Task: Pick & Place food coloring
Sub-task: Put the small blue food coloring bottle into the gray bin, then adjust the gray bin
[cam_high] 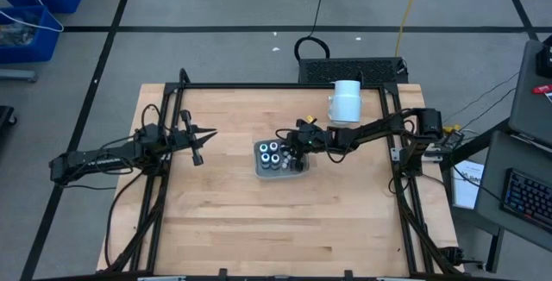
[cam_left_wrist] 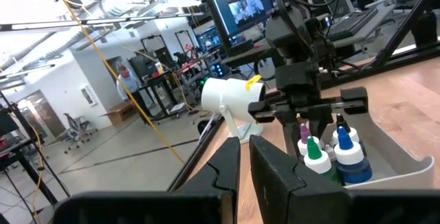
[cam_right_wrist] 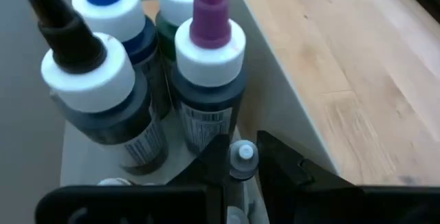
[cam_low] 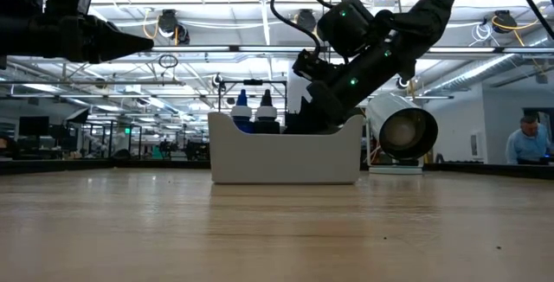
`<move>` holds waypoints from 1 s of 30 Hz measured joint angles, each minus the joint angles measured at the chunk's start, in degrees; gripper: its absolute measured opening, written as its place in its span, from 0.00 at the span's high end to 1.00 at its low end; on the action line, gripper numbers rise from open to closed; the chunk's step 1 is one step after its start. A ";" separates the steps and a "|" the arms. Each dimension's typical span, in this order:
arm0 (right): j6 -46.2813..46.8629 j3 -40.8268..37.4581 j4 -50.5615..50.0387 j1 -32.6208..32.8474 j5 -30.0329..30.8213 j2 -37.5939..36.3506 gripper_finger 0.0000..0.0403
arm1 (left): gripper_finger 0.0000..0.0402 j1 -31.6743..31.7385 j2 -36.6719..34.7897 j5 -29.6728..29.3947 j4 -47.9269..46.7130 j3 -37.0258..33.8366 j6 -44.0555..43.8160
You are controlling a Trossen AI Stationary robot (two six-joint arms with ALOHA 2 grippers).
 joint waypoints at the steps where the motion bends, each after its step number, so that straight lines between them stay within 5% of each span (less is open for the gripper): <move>1: 0.00 -0.02 0.00 0.00 -0.01 0.04 0.89 | 0.90 0.00 0.01 0.00 0.00 0.00 0.02; 30: -0.70 -0.04 -1.32 -0.46 0.04 -1.81 0.75 | 0.90 0.00 0.01 0.00 -0.09 0.00 -1.62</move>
